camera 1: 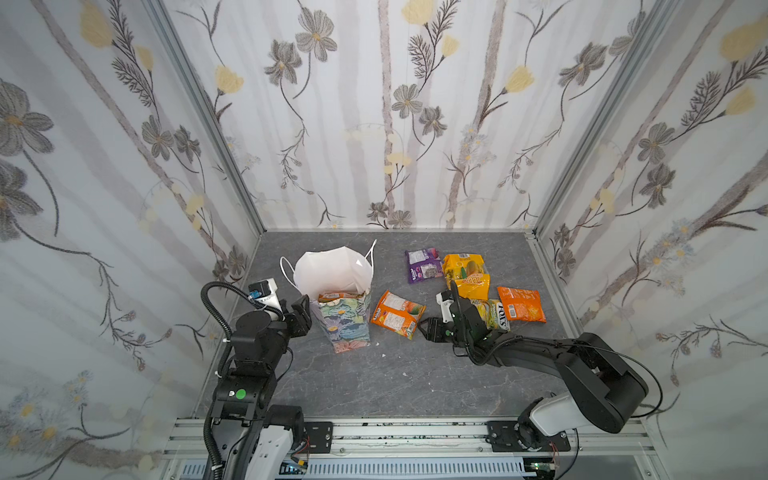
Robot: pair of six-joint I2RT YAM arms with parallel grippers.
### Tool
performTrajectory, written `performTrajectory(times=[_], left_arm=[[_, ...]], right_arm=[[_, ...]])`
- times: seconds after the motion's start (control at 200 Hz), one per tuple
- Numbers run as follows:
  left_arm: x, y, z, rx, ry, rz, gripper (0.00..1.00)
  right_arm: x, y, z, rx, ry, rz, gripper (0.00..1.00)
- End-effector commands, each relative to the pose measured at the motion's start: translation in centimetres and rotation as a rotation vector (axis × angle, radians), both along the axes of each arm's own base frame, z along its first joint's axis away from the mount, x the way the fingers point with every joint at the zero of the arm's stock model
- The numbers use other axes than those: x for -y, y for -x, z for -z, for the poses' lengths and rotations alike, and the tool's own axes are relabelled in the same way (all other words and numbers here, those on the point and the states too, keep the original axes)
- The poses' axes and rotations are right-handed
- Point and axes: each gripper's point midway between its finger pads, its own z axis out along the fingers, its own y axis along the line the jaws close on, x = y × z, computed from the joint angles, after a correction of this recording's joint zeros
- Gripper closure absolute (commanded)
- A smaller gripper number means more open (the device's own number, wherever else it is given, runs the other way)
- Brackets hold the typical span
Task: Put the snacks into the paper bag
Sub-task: 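Lower the right gripper onto the corner of the orange rainbow-printed packet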
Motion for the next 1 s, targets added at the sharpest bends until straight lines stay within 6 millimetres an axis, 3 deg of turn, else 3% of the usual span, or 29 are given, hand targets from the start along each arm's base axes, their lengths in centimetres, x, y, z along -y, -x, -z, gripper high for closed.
performTrajectory(times=[0.0,0.165,0.18,0.465,0.819,0.924,0.994], left_arm=[[-0.1,-0.2,-0.7,0.029,0.005,-0.009,0.38],[-0.2,-0.1,-0.8,0.035,0.006,-0.015,0.37],[-0.2,-0.1,-0.8,0.034,0.006,-0.015,0.37],[0.0,-0.4,-0.4,0.016,0.005,-0.003,0.37],[-0.1,-0.4,-0.4,0.016,0.004,-0.010,0.37],[-0.1,-0.5,-0.4,0.012,0.003,-0.012,0.37],[-0.2,-0.5,-0.4,0.004,0.002,-0.020,0.36]], right_arm=[[-1.5,-0.9,-1.3,0.028,-0.081,-0.017,0.40],[-2.1,-1.7,-1.3,0.027,-0.118,-0.022,0.39],[-2.1,-1.7,-0.3,0.007,-0.107,-0.022,0.39],[-2.4,-2.9,1.7,-0.030,-0.120,0.000,0.39],[-2.3,-4.3,2.4,-0.025,-0.149,0.039,0.41],[-2.1,-4.9,2.5,-0.022,-0.161,0.054,0.45],[-2.2,-5.1,2.6,-0.023,-0.167,0.060,0.52]])
